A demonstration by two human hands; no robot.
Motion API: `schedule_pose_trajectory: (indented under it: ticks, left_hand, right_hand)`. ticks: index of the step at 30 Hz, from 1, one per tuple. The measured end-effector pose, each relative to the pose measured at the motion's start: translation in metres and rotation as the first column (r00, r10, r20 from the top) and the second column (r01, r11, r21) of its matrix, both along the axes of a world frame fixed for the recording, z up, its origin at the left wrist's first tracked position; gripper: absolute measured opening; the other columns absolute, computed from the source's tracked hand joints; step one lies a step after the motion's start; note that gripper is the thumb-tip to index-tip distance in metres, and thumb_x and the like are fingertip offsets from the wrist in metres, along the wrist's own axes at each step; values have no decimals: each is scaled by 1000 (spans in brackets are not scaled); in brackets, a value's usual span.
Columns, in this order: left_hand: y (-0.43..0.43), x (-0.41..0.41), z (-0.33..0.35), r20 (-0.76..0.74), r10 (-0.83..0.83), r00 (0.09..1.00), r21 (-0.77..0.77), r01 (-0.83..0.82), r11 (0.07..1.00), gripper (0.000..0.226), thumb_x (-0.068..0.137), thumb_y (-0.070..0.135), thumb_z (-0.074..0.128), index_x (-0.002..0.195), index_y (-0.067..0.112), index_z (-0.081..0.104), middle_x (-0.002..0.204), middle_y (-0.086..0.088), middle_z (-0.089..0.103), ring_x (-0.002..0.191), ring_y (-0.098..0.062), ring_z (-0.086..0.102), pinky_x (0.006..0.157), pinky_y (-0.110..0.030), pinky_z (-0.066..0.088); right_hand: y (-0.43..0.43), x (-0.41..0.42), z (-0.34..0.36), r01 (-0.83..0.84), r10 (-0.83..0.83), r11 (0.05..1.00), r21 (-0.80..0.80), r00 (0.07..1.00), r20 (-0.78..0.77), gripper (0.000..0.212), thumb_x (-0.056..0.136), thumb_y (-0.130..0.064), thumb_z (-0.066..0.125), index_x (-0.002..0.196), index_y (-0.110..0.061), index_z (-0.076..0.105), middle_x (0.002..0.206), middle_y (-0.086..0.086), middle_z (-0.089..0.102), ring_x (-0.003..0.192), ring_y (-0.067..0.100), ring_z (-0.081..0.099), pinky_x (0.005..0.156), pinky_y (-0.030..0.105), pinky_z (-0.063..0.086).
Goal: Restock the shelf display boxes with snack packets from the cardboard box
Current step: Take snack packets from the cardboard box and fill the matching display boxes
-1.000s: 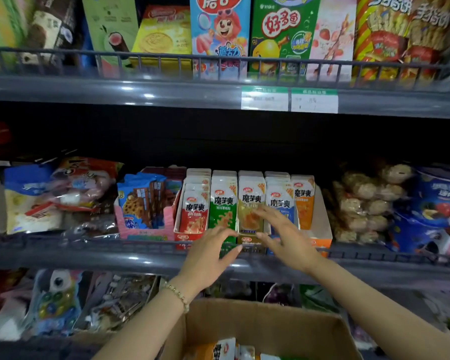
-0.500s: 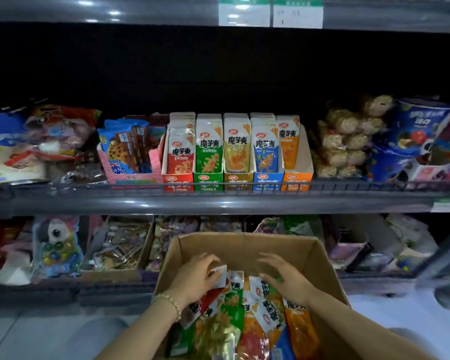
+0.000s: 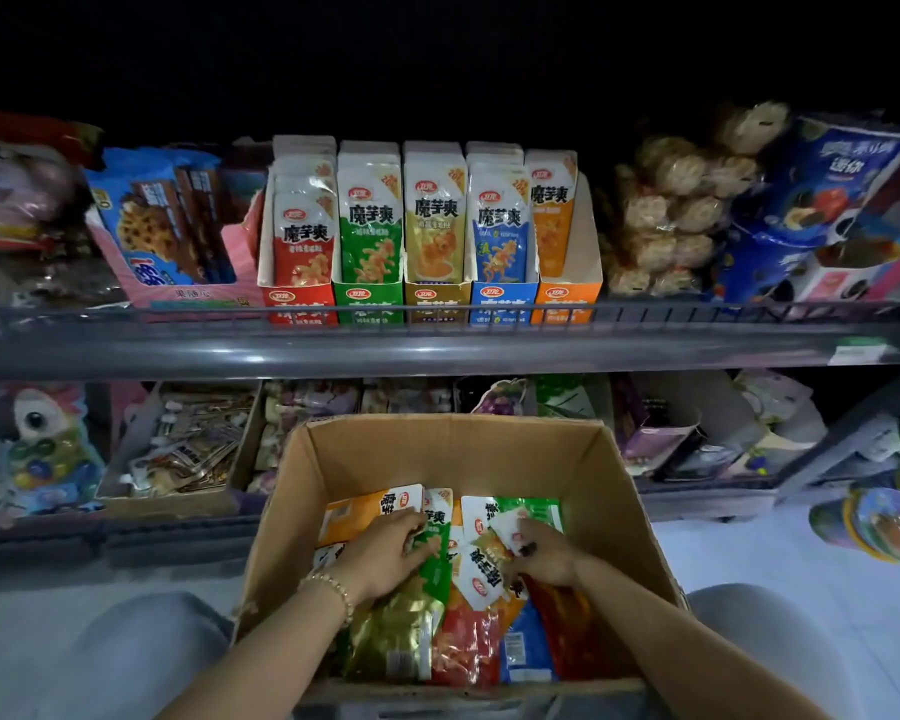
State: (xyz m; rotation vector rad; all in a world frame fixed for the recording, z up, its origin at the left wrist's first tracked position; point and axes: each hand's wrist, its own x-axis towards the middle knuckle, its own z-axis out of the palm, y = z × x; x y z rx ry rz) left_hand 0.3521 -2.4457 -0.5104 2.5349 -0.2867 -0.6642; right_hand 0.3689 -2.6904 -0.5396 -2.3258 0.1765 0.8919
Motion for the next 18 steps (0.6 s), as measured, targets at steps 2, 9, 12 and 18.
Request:
schedule_pose_trajectory:
  ticks: [2,9,12,18]
  left_hand:
    - [2,2,-3,-14,24,1000,-29,-25,999,61,90,61,42,137,23,43,141,4,46,125,-13,45,105,-32,38]
    - [6,5,-13,-37,59,998,-62,-62,996,62,88,65,42,136,25,44,137,6,48,123,-13,45,104,-34,40]
    - [6,5,-11,-36,58,998,-73,-60,996,61,89,63,43,137,24,44,140,5,46,127,-13,43,106,-33,38]
    - [7,3,1,-74,89,993,-132,-98,986,69,85,69,42,139,25,41,143,6,43,129,-11,41,107,-31,36]
  right_hand:
    - [5,0,0,-33,29,996,84,999,40,62,86,-12,67,141,-9,39,153,4,30,137,18,34,112,21,26]
    - [-2,4,-6,-106,120,985,-135,988,99,78,67,-32,83,131,-18,41,138,6,40,125,22,43,106,30,36]
    - [3,-1,-9,-79,80,997,-24,996,41,64,65,-24,85,118,-16,49,124,3,57,109,18,55,89,27,45]
    - [12,0,28,115,-141,930,349,989,49,28,74,-5,78,100,-10,67,108,10,70,82,10,67,77,25,55]
